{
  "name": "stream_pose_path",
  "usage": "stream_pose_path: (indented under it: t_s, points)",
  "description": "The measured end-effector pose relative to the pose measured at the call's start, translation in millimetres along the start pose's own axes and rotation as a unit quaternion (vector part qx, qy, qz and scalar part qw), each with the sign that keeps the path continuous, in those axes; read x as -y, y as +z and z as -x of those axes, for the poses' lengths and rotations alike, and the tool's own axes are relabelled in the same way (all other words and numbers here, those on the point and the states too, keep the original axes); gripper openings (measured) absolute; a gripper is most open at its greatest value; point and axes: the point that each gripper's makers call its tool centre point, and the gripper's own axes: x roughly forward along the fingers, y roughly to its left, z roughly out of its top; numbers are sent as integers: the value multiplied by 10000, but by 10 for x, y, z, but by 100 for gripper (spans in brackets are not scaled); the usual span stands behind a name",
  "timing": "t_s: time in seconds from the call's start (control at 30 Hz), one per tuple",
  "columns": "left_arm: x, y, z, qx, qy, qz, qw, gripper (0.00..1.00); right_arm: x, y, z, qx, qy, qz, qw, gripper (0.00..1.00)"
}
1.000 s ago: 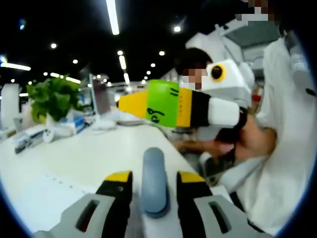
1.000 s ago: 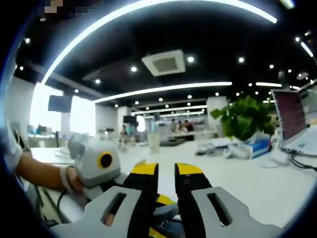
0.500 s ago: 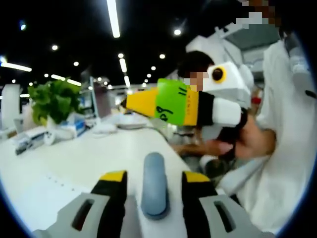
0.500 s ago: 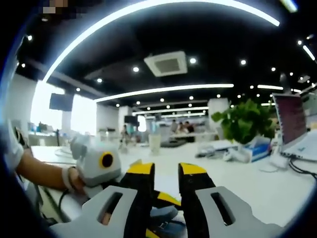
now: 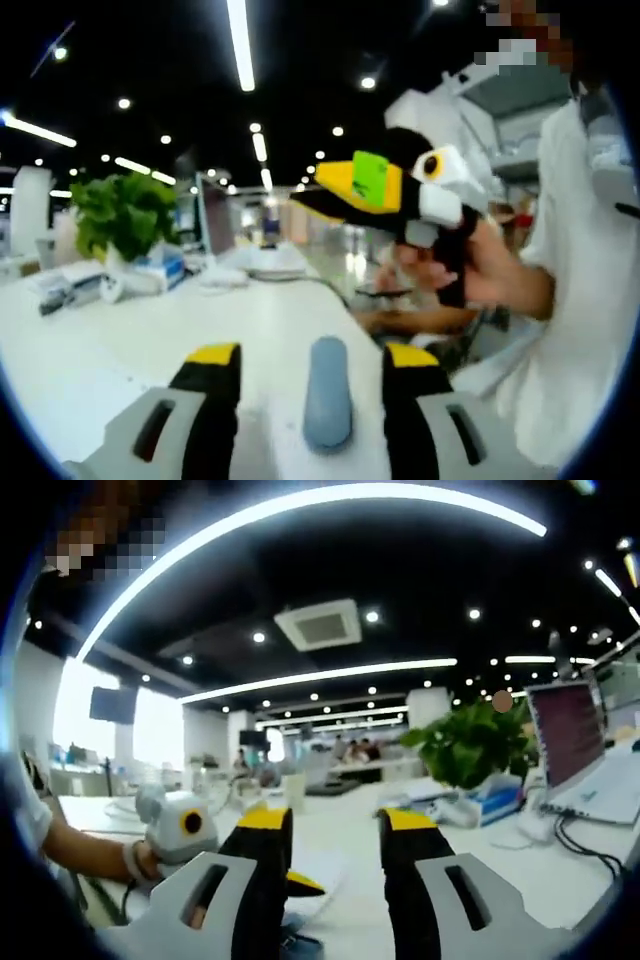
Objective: Pick up the paper insert the paper into the punch align the paper edges press the punch to punch holes
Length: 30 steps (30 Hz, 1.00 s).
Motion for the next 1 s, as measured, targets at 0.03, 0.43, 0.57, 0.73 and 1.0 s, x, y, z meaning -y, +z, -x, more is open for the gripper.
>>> stream_pose_path:
  t_s: [0.03, 0.43, 0.57, 0.73, 1.0]
  points:
    - [0, 10, 9, 8, 13, 5, 10000, 58, 26, -5, 12, -69, 8, 33, 10000, 40]
    - [98, 174, 438, -34, 458, -323, 9984, 71, 238, -212, 245, -996, 664, 168, 9927, 50]
    - [220, 107, 715, -222, 588, -354, 9974, 69, 149, -385, 353, -1386, 1319, 218, 9813, 40]
    - [252, -149, 1119, -612, 955, -210, 9933, 68, 52, -665, 470, -1829, 1739, 579, 9659, 48]
    - [168, -324, 1472, -642, 1364, 206, 9884, 68, -95, -721, 552, -1853, 2303, 949, 9506, 45]
